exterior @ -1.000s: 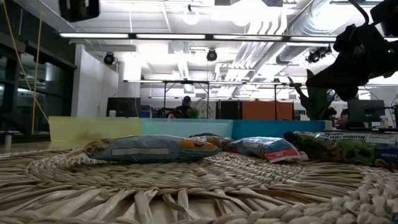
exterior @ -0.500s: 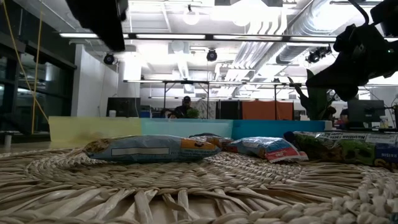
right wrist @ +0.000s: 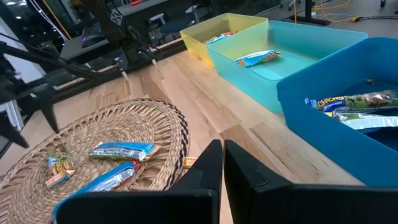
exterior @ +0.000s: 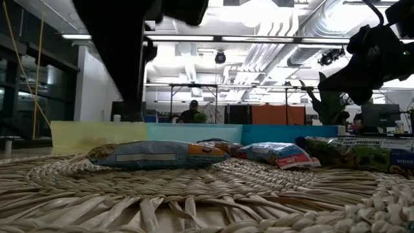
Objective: Pick and place Granola Bars by type
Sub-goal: Put the yellow granola bar into the green bin
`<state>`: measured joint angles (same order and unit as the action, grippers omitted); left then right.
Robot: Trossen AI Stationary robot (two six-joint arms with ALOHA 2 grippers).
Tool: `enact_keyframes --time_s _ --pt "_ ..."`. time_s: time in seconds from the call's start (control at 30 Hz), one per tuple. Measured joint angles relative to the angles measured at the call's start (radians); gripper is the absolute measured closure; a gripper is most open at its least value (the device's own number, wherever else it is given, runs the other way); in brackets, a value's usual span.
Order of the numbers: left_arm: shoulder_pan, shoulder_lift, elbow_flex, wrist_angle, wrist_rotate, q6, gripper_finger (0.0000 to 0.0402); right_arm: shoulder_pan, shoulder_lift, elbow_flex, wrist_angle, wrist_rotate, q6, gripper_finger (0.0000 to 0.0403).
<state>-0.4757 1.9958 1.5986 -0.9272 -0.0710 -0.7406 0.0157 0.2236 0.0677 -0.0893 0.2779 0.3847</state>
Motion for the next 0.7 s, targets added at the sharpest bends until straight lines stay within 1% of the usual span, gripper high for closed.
enact_keyframes --time_s 0.2,0.43,0.7 --pt "0.025 0.036 0.0 0.012 0.035 0.037 0.0177 0.0 -0.001 0.0 -0.002 0.0 0.0 0.0402" --pt "0.04 0.057 -0.002 0.013 0.048 0.056 0.0177 0.0 -0.001 0.0 -0.003 0.0 0.0 0.0402" --pt "0.044 0.08 0.0 0.053 0.057 0.067 0.0177 0.0 0.0 0.0 -0.003 0.0 0.0 0.0402"
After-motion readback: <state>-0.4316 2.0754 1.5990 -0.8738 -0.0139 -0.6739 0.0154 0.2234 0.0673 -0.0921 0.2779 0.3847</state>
